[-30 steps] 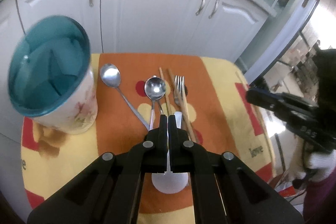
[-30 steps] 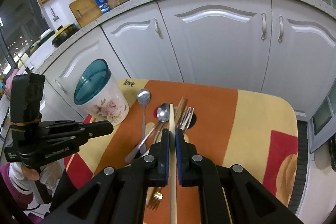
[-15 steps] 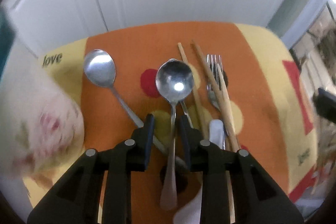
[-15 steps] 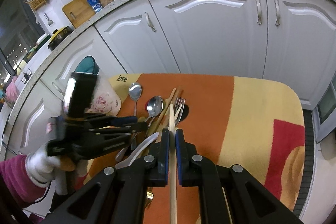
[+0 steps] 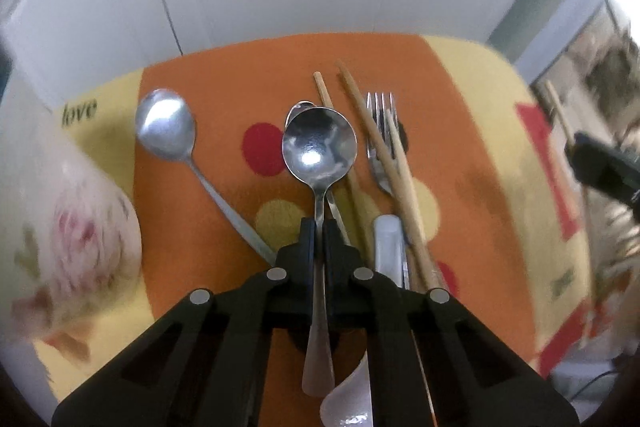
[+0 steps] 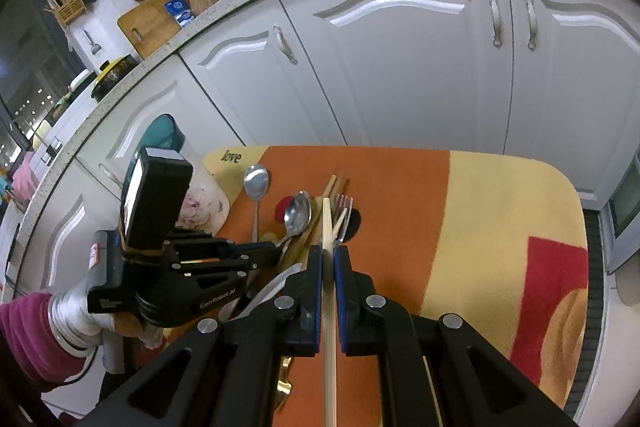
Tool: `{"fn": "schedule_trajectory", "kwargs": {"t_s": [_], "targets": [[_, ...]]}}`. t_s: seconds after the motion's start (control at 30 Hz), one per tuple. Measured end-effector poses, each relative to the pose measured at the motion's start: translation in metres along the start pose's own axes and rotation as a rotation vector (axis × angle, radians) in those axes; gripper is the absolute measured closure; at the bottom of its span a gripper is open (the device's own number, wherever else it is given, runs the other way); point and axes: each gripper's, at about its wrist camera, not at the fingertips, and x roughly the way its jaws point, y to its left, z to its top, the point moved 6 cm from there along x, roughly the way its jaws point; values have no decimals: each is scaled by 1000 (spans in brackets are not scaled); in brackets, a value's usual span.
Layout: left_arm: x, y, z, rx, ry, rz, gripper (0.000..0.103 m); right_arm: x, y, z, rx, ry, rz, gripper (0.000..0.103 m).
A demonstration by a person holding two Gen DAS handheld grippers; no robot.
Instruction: Organize utensils
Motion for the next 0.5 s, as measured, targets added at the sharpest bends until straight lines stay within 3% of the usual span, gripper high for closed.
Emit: {"fn": "schedule_trajectory", "kwargs": {"t_s": [0.5], "targets": [[-123,3,-1,-75,-265,-118,100,-36,45,24,-65,-78,32,98]]}}
